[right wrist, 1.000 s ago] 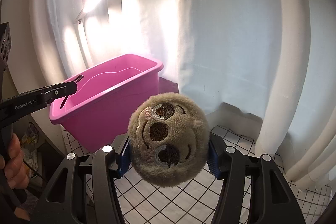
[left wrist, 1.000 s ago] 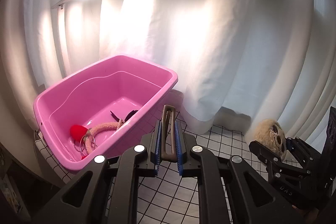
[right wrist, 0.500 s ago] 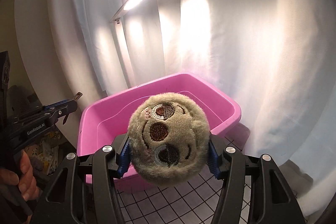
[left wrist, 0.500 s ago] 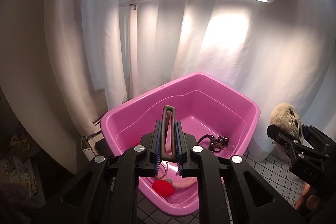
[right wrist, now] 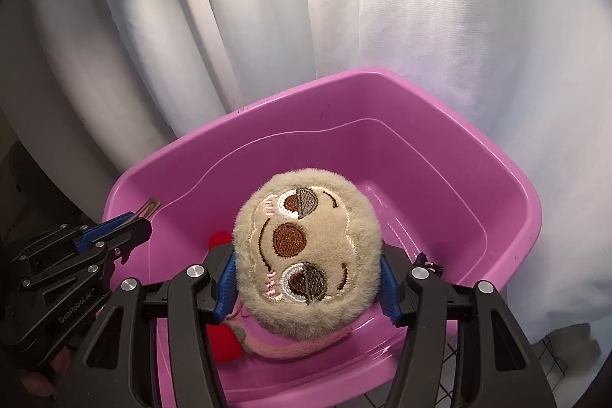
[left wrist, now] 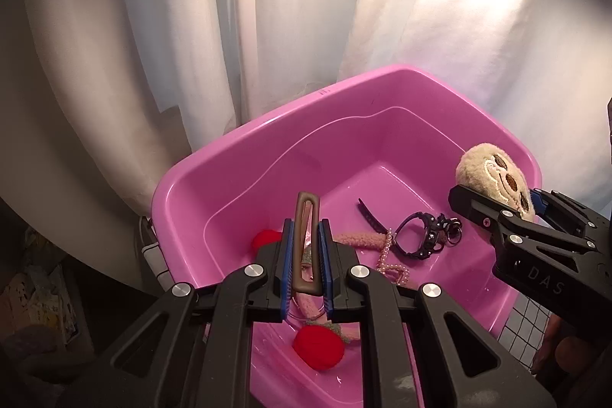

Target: Organize jewelry

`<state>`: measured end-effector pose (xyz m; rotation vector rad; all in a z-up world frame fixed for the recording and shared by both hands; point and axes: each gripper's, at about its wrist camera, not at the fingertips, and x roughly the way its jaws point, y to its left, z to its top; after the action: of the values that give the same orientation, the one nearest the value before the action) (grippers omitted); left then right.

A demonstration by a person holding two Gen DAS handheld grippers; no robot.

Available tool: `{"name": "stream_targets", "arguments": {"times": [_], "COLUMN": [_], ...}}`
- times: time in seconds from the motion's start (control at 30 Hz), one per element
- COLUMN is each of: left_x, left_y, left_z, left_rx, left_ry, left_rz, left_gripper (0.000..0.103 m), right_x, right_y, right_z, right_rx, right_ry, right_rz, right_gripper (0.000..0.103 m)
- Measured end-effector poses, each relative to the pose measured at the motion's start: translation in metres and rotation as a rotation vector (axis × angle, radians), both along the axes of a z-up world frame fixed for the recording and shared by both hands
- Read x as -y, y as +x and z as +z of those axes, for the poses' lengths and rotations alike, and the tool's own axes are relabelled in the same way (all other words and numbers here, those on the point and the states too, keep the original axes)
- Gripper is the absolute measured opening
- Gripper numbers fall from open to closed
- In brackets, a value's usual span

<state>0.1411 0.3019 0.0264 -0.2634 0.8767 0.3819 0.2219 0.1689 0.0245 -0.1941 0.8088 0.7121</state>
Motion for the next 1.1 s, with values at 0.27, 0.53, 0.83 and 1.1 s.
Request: {"name": "stream_targets", "arguments": {"times": [0.27,0.53,0.83,1.1], "left_x": [-0.009,-0.012,-0.012,-0.014], "left_y": [0.014,0.016,0.016,0.013], "left_z": [-0.015,-0.016,-0.019,-0.02], "left_rx": [-0.07,-0.079,-0.101,-0.1], "left_ry": [-0.038,-0.036,-0.034,-0.037], "left_rz": [0.016,0.049,0.066,0.082], "left_gripper": [0.025,0.075,0.076,0.076], "right_x": [-0.015,-0.008,0.0,0.006], "right_y": [0.028,0.033,0.026,0.02], "right_z": [-0.012,-0.009,-0.005,-0.007], "right_rx": [-0.058,-0.055,-0.043,-0.041], "right_ry": [-0.052,-0.045,-0.031,-0.034], "right_rz": [-0.063,-0.104,-0.103,-0.103], "right_gripper": [0.069,0.073,0.073,0.073]}}
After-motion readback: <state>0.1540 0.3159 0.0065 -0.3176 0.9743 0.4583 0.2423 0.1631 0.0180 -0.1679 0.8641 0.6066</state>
